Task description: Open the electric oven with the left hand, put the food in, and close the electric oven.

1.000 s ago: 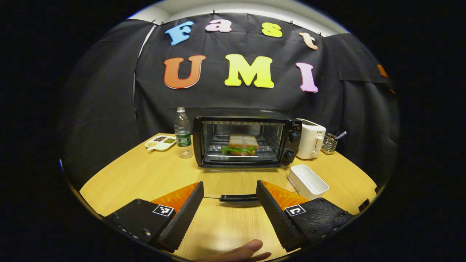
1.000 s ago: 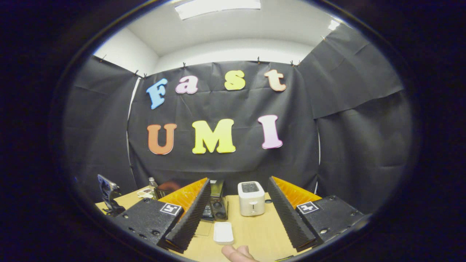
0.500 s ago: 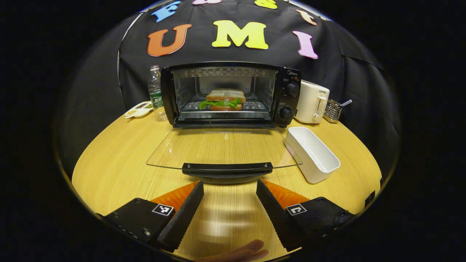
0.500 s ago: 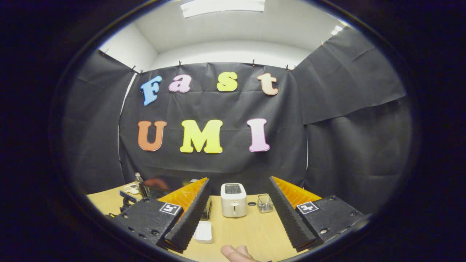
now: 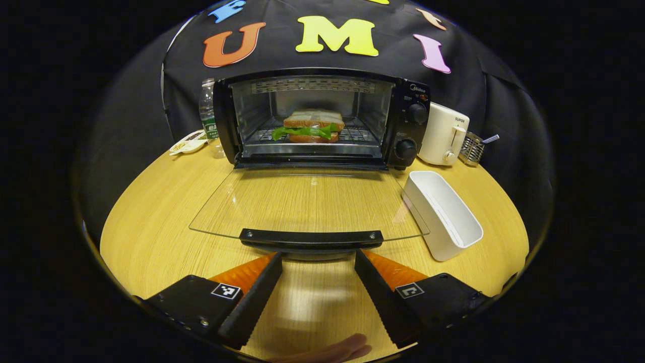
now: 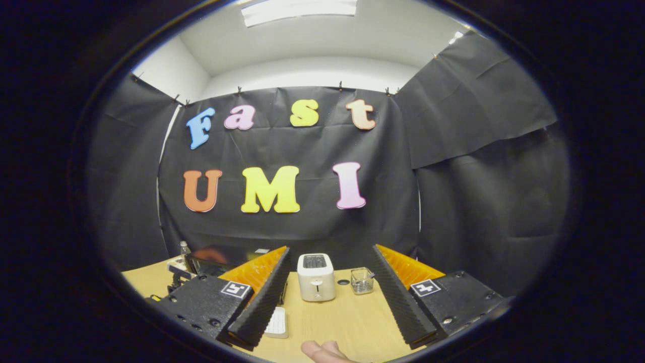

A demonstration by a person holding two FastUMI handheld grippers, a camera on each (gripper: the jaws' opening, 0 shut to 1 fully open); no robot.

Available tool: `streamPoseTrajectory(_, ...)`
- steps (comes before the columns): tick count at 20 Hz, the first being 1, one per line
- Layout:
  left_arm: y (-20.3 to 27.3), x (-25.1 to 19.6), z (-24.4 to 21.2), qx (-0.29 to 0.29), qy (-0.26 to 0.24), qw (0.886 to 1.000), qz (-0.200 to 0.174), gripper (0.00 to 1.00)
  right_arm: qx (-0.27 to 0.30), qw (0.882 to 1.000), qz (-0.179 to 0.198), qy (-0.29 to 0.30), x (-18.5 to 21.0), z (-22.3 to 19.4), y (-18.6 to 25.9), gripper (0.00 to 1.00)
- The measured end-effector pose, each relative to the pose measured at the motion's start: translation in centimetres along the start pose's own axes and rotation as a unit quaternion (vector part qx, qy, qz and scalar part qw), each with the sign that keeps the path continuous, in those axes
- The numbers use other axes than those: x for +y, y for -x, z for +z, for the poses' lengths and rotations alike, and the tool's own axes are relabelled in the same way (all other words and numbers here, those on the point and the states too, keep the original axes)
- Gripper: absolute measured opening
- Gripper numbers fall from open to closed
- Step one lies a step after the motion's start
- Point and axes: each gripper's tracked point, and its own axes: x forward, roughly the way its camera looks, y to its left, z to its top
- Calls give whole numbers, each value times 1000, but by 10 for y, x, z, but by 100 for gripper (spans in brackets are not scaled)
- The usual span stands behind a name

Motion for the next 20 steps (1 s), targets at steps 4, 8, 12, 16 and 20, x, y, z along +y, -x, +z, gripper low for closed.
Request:
streamPoseTrajectory(4, 2, 3, 13, -17, -15, 1000, 7, 95, 12, 1000, 5, -10, 1, -6, 2, 89)
streamPoseTrajectory(8, 9, 3, 22, -29, -23, 999, 11, 94, 11, 1000, 5, -8, 2, -5, 1, 100)
streamPoseTrajectory(12, 20, 1, 42, -56, -24, 998, 10, 94, 14, 1000, 5, -11, 3, -7, 2, 89)
streamPoseTrajectory(16, 29, 1, 63, -83, -22, 996, 11, 94, 9, 1000, -5, -19, 0, -6, 4, 89)
streamPoseTrajectory(20, 34, -1, 81, -100, -18, 995, 11, 95, 10, 1000, -2, -23, 3, -5, 7, 89)
